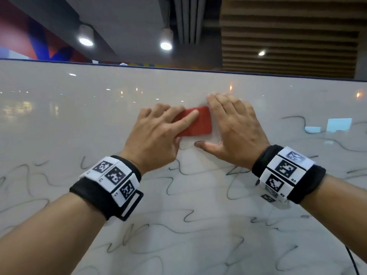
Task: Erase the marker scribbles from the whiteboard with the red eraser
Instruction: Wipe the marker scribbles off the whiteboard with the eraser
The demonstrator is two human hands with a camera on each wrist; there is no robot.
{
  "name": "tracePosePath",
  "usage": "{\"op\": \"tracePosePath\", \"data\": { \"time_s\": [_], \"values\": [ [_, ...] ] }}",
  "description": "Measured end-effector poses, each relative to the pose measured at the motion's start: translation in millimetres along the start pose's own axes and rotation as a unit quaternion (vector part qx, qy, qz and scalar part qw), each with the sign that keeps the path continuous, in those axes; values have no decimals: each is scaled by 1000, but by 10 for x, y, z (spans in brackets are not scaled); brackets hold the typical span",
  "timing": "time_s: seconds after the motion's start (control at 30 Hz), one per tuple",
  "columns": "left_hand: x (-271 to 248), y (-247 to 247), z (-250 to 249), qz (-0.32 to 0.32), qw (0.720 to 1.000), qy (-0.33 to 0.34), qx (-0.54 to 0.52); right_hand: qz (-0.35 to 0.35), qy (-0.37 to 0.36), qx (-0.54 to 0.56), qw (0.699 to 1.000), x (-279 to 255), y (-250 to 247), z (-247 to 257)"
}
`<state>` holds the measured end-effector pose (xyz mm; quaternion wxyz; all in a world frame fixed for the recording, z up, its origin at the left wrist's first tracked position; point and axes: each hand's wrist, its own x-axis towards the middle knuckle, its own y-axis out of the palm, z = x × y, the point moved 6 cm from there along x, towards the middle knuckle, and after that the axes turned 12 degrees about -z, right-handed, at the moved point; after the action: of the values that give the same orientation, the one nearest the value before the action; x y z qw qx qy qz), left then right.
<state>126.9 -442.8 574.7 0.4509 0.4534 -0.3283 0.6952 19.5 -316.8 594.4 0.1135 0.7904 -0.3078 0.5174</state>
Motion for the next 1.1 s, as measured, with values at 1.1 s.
{"op": "tracePosePath", "data": {
  "time_s": [1.1],
  "values": [
    [-219, -67, 511, 118, 992, -44, -26, 6, -156, 37, 987, -377, 36, 267]
  ]
}}
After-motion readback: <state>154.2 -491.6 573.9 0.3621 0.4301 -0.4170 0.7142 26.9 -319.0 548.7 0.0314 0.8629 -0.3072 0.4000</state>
